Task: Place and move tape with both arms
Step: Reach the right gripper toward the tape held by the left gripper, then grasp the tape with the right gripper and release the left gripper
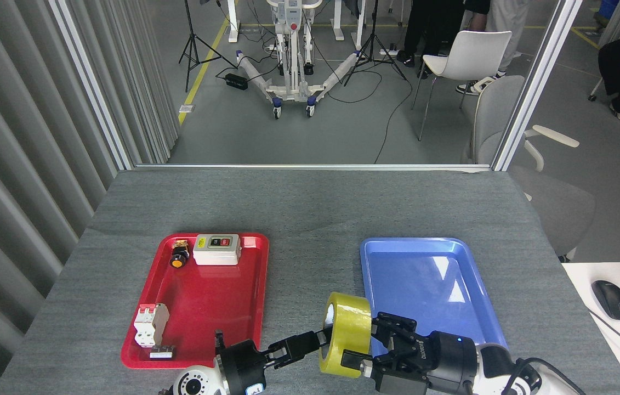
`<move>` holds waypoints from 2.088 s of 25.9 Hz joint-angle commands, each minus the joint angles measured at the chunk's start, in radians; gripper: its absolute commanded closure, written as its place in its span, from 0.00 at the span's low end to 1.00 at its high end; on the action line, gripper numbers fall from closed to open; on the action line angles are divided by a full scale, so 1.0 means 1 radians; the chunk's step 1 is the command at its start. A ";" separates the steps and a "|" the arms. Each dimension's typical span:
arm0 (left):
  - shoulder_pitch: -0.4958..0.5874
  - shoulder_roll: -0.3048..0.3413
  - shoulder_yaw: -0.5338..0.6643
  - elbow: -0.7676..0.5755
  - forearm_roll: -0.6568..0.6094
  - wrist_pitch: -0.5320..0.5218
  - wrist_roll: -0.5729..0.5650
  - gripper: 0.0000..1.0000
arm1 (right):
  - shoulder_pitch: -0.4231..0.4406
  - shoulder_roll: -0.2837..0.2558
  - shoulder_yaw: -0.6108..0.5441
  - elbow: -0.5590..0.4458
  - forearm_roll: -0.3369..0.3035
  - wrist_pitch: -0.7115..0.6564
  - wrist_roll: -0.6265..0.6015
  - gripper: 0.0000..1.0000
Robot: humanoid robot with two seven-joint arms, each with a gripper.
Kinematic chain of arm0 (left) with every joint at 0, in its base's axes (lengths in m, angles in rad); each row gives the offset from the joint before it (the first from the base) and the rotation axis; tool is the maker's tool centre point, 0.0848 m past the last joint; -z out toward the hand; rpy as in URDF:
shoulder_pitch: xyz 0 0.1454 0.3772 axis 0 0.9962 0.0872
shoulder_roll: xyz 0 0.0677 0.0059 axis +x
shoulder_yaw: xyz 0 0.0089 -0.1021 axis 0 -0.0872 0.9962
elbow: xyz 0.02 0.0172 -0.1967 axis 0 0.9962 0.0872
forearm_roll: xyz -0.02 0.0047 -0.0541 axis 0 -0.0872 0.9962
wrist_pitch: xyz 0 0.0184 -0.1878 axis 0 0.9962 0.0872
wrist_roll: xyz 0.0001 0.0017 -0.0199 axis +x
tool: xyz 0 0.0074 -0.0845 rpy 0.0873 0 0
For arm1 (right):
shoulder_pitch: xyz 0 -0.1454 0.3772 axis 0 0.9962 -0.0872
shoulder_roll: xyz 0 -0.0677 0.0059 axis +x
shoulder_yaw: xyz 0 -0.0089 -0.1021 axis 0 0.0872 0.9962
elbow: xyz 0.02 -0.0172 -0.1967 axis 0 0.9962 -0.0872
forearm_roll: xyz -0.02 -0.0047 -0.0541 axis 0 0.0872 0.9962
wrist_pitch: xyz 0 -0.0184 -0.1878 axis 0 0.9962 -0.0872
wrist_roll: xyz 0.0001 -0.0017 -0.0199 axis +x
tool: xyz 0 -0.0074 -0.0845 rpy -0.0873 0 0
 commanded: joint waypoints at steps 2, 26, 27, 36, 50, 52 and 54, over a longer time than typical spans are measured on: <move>0.000 -0.001 0.000 0.002 0.000 -0.001 0.001 0.84 | 0.005 -0.001 -0.006 -0.001 0.000 0.000 0.000 0.25; -0.011 -0.001 0.011 0.008 -0.014 0.000 0.004 0.82 | 0.047 -0.021 -0.008 -0.008 0.000 0.000 -0.003 0.77; -0.011 -0.001 0.011 0.008 -0.016 0.000 0.004 0.80 | 0.047 -0.019 -0.008 -0.008 0.000 0.000 -0.003 0.77; -0.034 -0.007 0.055 0.054 -0.101 -0.020 0.033 0.00 | 0.050 -0.019 -0.008 -0.008 0.000 0.000 -0.004 0.79; -0.048 0.010 0.085 0.083 -0.183 -0.040 0.051 0.00 | 0.056 -0.016 -0.012 -0.008 0.000 0.000 -0.009 1.00; -0.054 0.035 0.095 0.118 -0.218 -0.078 0.067 0.00 | 0.062 -0.016 -0.051 -0.008 0.000 0.000 -0.009 1.00; -0.054 0.047 0.131 0.158 -0.241 -0.142 0.128 0.00 | 0.093 -0.017 -0.112 -0.008 0.000 0.000 -0.009 1.00</move>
